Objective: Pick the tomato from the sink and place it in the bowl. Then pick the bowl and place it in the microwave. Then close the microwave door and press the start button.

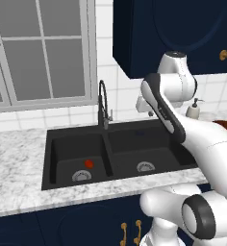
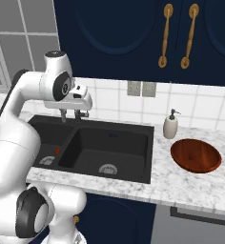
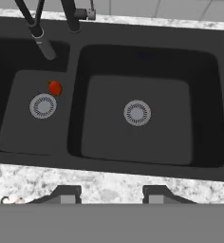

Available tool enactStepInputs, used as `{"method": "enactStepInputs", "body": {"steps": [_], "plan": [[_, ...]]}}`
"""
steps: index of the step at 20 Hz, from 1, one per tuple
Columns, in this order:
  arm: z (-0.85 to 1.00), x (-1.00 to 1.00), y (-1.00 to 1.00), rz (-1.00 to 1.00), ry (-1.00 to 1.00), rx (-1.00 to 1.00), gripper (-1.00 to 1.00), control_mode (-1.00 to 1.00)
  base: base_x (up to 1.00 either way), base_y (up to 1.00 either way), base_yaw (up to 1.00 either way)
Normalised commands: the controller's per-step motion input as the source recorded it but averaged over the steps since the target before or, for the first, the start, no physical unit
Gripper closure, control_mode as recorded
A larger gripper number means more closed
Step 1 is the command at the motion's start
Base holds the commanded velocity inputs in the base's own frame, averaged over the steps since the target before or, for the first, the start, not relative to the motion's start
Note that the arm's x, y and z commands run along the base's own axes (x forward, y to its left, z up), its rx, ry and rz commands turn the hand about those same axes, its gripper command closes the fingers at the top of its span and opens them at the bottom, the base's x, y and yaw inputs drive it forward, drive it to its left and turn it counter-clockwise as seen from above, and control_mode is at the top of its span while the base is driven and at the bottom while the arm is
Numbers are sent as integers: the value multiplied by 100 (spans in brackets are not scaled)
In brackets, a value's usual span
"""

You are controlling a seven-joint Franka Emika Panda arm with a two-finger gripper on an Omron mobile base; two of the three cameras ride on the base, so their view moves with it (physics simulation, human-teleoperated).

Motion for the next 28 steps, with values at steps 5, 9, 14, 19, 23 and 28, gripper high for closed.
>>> {"method": "enactStepInputs", "body": {"steps": [5, 9, 14, 19, 23, 28], "plan": [[-18, -44, 22, 0, -7, -6, -100, -100, 0, 0, 0], [-69, -26, 100, -4, 8, -26, -100, -100, 0, 0, 0], [-75, 7, 90, -1, 19, -20, -100, -100, 0, 0, 0], [-45, 17, 75, -11, 0, -22, -100, -100, 0, 0, 0], [-44, 32, 93, -4, 7, -10, -100, -100, 0, 0, 0], [-42, 52, 53, 0, 8, -2, -100, -100, 0, 0, 0]]}}
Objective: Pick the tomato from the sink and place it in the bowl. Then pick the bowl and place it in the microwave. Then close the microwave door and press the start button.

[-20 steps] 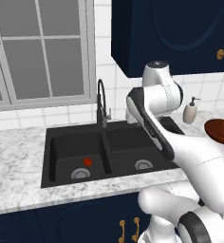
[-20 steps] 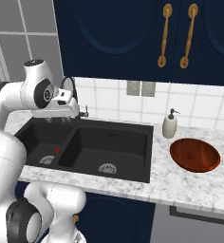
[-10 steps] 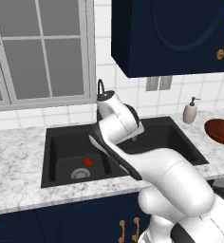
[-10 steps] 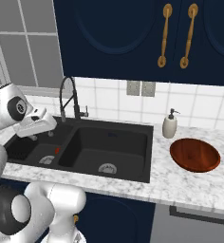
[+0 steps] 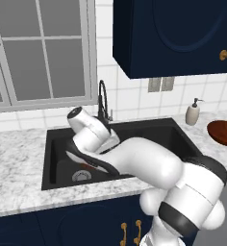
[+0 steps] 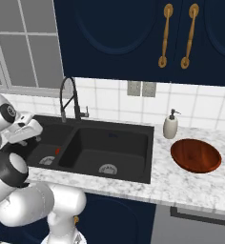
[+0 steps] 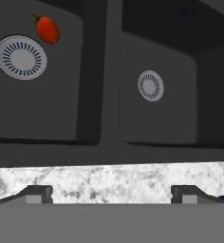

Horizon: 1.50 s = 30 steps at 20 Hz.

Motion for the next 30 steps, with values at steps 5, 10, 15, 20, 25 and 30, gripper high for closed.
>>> {"method": "enactStepInputs", "body": {"steps": [5, 10, 15, 20, 25, 30], "plan": [[-48, 43, 0, 6, 5, 0, -100, -100, 0, 0, 0], [-55, 61, 9, 1, 3, 0, -100, -100, 0, 0, 0], [-44, 41, 13, 0, 0, 0, -100, -100, 0, 0, 0], [-31, 10, 5, 0, 1, 0, -100, -100, 0, 0, 0], [-28, 29, 0, 0, 1, 0, -100, -100, 0, 0, 0], [-33, 35, -3, 5, 1, 0, -100, -100, 0, 0, 0]]}}
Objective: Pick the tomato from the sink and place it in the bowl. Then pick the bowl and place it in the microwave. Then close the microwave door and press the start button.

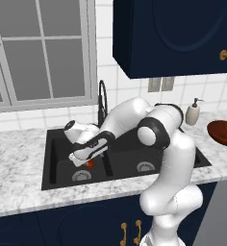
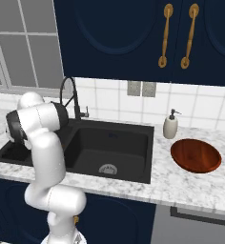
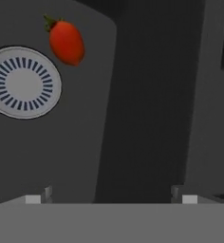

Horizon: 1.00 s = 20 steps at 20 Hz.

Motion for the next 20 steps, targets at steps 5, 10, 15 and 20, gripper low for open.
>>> {"method": "enactStepInputs", "body": {"steps": [5, 10, 15, 20], "plan": [[-24, 30, 0, 0, 7, 0, -100, -100, 0, 0, 0], [-38, 19, 0, 2, -1, 1, -100, -100, 0, 0, 0], [-45, 26, 0, 4, -4, 5, -100, -100, 0, 0, 0], [-26, 46, 3, 2, 4, 1, -100, -100, 0, 0, 0]]}}
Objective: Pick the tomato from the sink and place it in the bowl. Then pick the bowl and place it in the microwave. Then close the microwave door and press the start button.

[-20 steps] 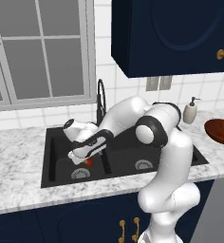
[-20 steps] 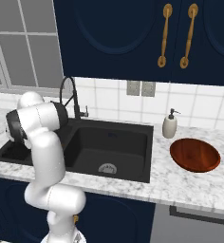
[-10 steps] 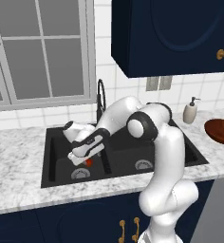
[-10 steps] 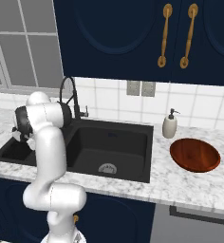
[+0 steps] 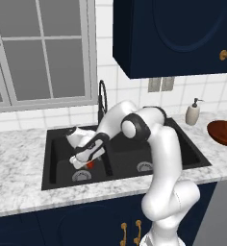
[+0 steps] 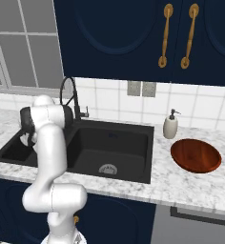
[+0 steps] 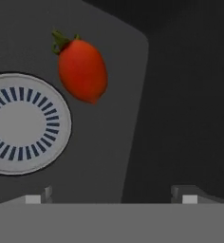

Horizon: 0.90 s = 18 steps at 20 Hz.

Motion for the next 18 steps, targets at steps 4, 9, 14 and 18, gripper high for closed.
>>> {"method": "enactStepInputs", "body": {"steps": [4, 9, 14, 18], "plan": [[-33, 56, 8, 2, -1, 1, -100, -100, 0, 0, 0], [-40, 41, 4, 2, 0, 1, -100, -100, 0, 0, 0], [-43, 43, 9, 2, 0, 2, -100, -100, 0, 0, 0], [-45, 54, 28, 1, 0, 3, -100, -100, 0, 0, 0]]}}
